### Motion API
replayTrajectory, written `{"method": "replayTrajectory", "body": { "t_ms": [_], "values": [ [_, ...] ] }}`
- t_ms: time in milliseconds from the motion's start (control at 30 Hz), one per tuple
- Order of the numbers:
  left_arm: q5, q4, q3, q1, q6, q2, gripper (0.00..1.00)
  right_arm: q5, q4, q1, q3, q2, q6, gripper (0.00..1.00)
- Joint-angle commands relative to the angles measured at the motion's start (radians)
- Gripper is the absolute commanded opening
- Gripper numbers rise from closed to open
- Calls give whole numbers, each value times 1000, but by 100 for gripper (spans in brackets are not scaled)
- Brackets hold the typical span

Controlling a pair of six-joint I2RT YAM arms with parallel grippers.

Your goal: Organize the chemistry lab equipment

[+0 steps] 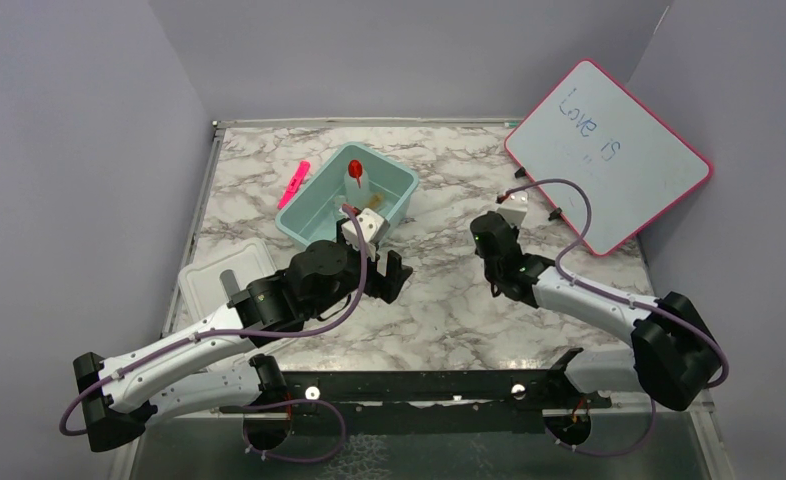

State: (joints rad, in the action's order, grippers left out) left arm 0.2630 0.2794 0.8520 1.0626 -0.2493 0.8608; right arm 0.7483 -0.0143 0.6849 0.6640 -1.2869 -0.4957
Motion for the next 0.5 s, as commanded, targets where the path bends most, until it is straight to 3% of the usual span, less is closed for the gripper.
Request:
{"method": "replayTrajectory", "body": {
  "t_ms": [0, 300, 467],
  "values": [
    [21, -6, -9, 2, 8, 7, 83, -22, -32, -5, -24, -30, 15, 15],
    [18, -5, -7, 2, 9, 24, 83, -31, -73, -5, -45, -39, 34, 21],
    [18, -5, -7, 2, 10, 31, 83, -33, -58, -5, -43, -13, 23, 30]
  ]
}}
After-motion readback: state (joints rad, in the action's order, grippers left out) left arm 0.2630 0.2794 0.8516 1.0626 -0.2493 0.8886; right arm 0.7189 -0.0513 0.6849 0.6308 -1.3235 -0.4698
